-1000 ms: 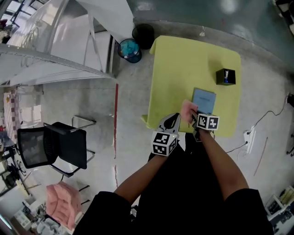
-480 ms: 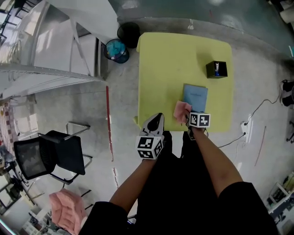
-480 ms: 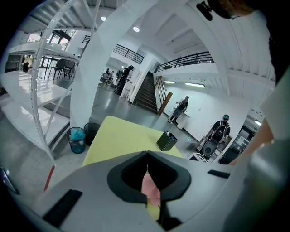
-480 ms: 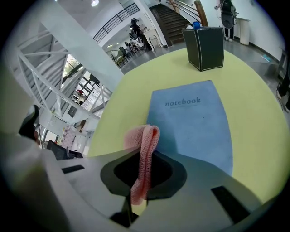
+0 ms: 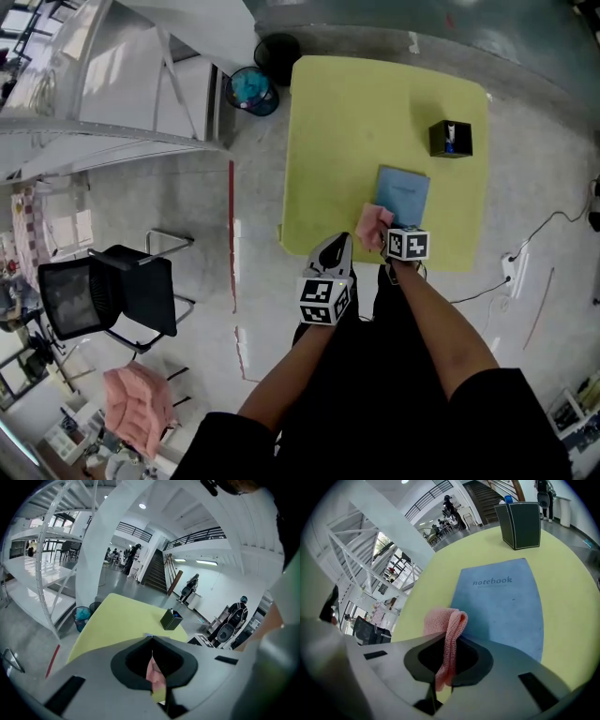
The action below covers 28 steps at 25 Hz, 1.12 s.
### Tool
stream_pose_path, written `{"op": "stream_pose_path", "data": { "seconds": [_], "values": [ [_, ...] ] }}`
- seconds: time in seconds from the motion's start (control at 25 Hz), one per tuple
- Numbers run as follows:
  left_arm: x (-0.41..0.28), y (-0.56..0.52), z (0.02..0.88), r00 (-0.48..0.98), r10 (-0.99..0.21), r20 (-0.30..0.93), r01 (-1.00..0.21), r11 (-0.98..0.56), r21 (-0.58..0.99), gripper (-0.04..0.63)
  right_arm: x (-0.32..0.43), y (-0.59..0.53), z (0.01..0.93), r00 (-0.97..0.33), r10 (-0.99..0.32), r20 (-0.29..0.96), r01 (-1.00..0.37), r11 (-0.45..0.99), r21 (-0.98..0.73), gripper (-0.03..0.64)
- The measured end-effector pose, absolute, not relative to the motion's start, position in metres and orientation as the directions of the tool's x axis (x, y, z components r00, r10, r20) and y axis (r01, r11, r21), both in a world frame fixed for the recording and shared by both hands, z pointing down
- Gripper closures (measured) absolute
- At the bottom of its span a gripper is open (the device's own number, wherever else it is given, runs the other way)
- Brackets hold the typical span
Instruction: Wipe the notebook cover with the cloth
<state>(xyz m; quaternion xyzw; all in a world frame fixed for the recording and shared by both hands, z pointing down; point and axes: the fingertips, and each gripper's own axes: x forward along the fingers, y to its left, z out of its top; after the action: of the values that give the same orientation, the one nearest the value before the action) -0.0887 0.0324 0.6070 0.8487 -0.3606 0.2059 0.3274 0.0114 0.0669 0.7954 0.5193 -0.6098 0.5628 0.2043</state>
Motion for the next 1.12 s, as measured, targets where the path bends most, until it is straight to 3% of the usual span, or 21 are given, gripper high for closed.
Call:
{"op": "stream_pose_path", "data": {
  "seconds": [1.12],
  "values": [
    [0.005, 0.044, 0.595, 0.649, -0.357, 0.671, -0.67, -0.687, 0.282, 0.578, 0.056, 0.086, 0.789, -0.395, -0.37, 0.841, -0.853, -0.192, -0.486, 0.578]
  ]
}}
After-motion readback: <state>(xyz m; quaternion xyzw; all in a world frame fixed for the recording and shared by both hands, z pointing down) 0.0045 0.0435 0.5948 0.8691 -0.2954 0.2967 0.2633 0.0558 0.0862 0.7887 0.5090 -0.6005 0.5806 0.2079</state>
